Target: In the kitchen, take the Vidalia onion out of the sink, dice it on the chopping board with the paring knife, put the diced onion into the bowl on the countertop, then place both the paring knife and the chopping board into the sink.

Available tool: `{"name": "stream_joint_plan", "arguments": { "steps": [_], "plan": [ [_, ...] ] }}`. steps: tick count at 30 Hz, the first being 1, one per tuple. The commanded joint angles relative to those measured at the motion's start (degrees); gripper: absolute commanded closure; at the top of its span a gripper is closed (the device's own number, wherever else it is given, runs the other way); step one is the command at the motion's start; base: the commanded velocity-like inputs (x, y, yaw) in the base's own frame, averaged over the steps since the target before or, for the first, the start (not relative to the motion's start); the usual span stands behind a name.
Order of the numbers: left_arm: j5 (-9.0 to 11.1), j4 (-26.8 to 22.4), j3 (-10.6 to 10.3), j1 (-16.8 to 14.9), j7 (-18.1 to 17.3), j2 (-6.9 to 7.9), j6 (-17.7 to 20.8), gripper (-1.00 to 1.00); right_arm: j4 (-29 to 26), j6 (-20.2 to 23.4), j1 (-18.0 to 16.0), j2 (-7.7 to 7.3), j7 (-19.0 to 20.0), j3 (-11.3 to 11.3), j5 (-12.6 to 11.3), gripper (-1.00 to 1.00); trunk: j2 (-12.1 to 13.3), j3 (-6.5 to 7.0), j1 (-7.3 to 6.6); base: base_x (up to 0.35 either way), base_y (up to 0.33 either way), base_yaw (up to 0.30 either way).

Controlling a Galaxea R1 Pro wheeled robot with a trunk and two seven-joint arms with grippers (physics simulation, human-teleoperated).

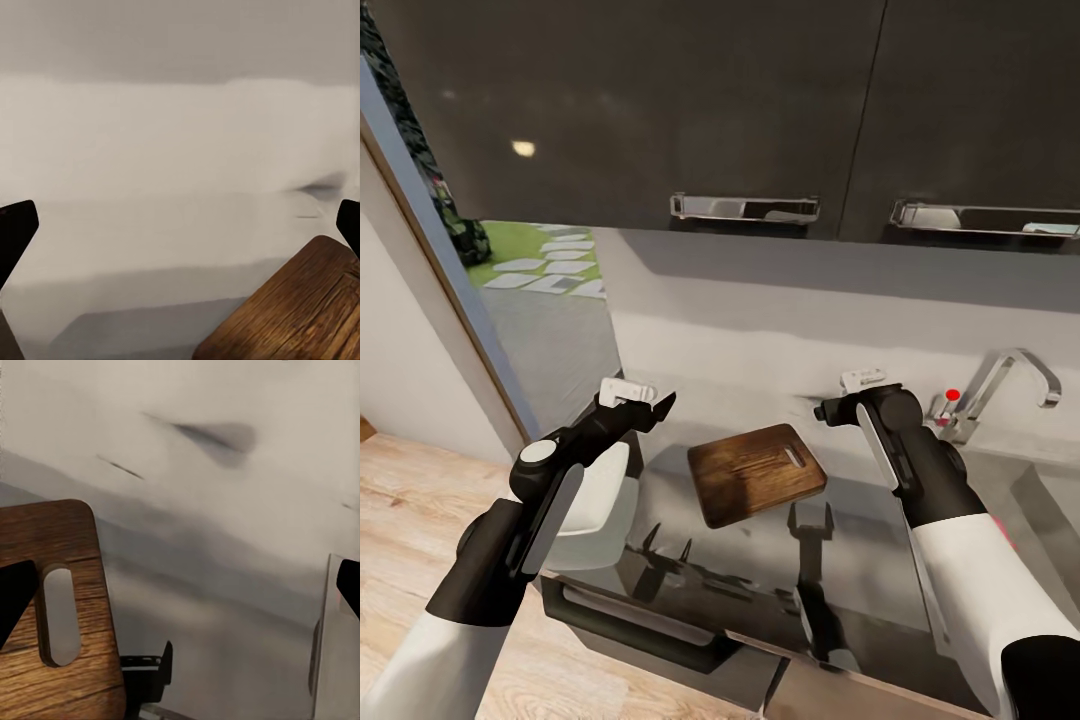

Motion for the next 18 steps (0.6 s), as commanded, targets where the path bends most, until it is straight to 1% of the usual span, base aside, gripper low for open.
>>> {"name": "stream_joint_plan", "arguments": {
  "steps": [1,4,8,13,18],
  "plan": [
    [0.34,-0.06,-0.03,-0.06,0.02,0.03,0.35,-1.0,-0.05,0.26,-0.07,-0.05,-0.09,0.17,0.02,-1.0,-0.12,-0.12,0.04,0.017,0.0,0.001],
    [0.34,-0.06,-0.03,-0.06,0.02,0.03,0.35,-1.0,-0.09,0.26,-0.07,0.02,-0.09,0.22,0.01,-1.0,-0.12,-0.13,0.04,0.116,-0.018,0.0],
    [0.34,-0.06,-0.01,-0.06,0.02,0.03,0.35,-1.0,-0.1,0.26,-0.07,0.05,-0.09,0.19,0.05,-1.0,-0.12,-0.13,0.04,0.209,-0.118,0.0],
    [0.34,-0.06,-0.03,-0.06,0.02,0.03,0.35,-1.0,-0.02,0.26,-0.07,0.05,-0.09,0.34,0.08,-1.0,-0.12,-0.13,0.04,0.047,-0.027,0.0],
    [0.34,-0.06,-0.22,-0.06,0.02,-0.16,0.35,-1.0,1.29,0.26,-0.07,0.05,-0.09,0.34,0.1,-1.0,-0.12,-0.13,0.04,0.009,-0.005,0.0]
  ]
}}
